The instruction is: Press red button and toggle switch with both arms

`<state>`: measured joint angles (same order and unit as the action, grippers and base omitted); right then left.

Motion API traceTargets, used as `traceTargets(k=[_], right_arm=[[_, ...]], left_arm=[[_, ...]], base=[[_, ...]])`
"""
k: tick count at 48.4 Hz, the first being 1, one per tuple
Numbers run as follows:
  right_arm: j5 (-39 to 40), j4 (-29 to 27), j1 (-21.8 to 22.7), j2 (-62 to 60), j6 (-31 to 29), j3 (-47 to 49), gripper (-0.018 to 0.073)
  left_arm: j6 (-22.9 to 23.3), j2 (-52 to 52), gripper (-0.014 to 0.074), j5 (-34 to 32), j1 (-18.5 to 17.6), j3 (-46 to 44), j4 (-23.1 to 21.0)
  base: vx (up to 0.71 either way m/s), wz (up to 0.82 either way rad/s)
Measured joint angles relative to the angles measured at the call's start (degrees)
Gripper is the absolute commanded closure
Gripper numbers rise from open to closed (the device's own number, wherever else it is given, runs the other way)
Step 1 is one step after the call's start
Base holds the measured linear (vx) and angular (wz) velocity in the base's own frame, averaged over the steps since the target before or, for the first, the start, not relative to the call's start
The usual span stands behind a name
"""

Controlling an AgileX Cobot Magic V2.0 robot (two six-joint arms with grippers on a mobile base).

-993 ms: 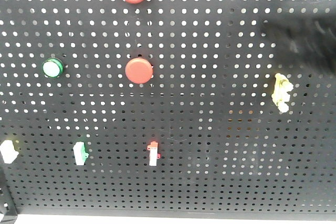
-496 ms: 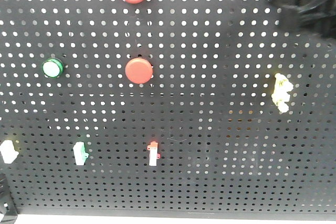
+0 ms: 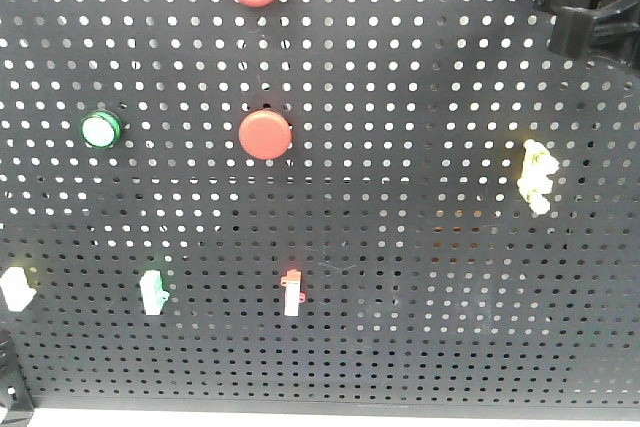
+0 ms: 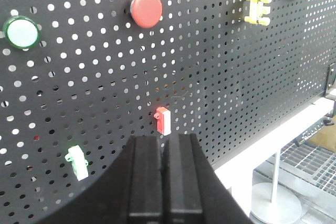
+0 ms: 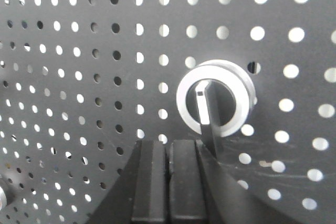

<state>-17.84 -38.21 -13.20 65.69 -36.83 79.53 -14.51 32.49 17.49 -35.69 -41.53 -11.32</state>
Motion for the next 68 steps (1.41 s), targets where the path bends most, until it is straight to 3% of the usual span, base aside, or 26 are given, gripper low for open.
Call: traceTargets(k=[40,54,68], right_arm=[[2.32,1.94,0.11,0.18,0.18,-0.07,0.0562],[-4.75,2.50,0.60,-1.27,0.29,-0.38,0.0562],[-3.47,2.62,0.60,-12.20,0.29,-14.98,0.0562]], left_arm=[[0.07,0.00,0.0595,0.94,0.00,0.00,0.51],[0.07,0.00,0.0595,0.99,0.00,0.00,0.51],[0.12,0.00,0.0595,2.52,0.00,0.00,0.64]], base=[[0.00,0.00],[0.00,0.00],[0.00,0.00]])
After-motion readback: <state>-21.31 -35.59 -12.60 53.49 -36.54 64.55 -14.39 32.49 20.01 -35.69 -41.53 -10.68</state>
